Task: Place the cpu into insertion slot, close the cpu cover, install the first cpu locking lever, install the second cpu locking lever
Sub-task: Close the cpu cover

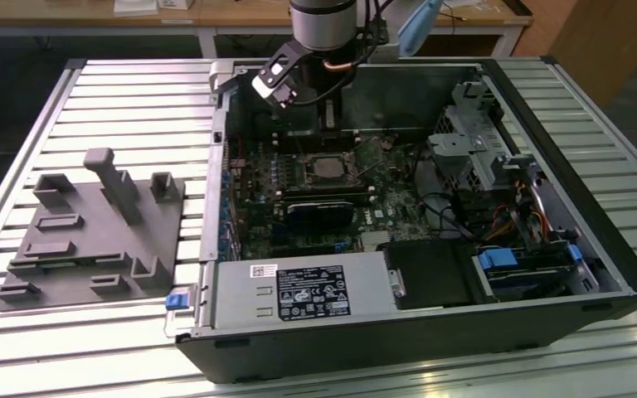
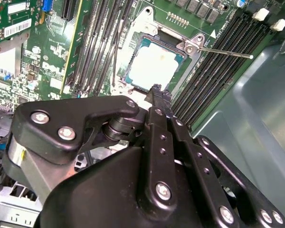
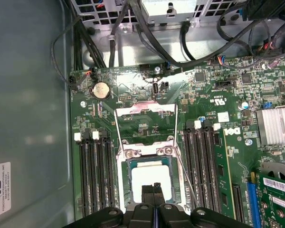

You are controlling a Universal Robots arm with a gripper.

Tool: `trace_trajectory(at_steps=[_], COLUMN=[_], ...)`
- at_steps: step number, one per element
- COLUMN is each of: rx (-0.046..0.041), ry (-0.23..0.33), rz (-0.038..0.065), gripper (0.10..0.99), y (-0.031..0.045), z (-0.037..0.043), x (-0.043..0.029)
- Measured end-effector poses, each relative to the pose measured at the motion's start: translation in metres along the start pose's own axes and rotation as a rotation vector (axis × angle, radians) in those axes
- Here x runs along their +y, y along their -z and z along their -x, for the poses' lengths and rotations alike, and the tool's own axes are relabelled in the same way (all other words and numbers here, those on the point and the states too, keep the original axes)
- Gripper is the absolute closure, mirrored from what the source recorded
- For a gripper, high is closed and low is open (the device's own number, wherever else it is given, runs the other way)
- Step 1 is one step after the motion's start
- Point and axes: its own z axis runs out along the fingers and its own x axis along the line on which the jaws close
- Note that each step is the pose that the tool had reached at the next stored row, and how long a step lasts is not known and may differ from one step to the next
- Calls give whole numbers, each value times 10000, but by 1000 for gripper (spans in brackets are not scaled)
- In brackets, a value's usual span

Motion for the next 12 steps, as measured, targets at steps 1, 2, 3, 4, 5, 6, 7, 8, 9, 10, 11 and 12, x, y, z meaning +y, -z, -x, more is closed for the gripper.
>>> trace_trajectory(at_steps=[1, 2, 3, 4, 5, 6, 7, 8, 9, 10, 11, 12], rx=[2, 2, 2, 2, 2, 2, 3, 4, 5, 5, 4, 2], ry=[0, -1, 0, -1, -1, -1, -1, -1, -1, -1, -1, 1], rz=[1, 2, 2, 1, 1, 1, 2, 2, 3, 3, 2, -21], gripper=[980, 980, 980, 980, 980, 980, 980, 980, 980, 980, 980, 980], y=[11, 26, 43, 61, 77, 88, 91, 90, 90, 91, 91, 91], z=[0, 0, -1, -1, -1, -1, -2, -2, -2, -2, -2, -2], x=[1, 3, 5, 7, 9, 11, 11, 11, 11, 11, 11, 14])
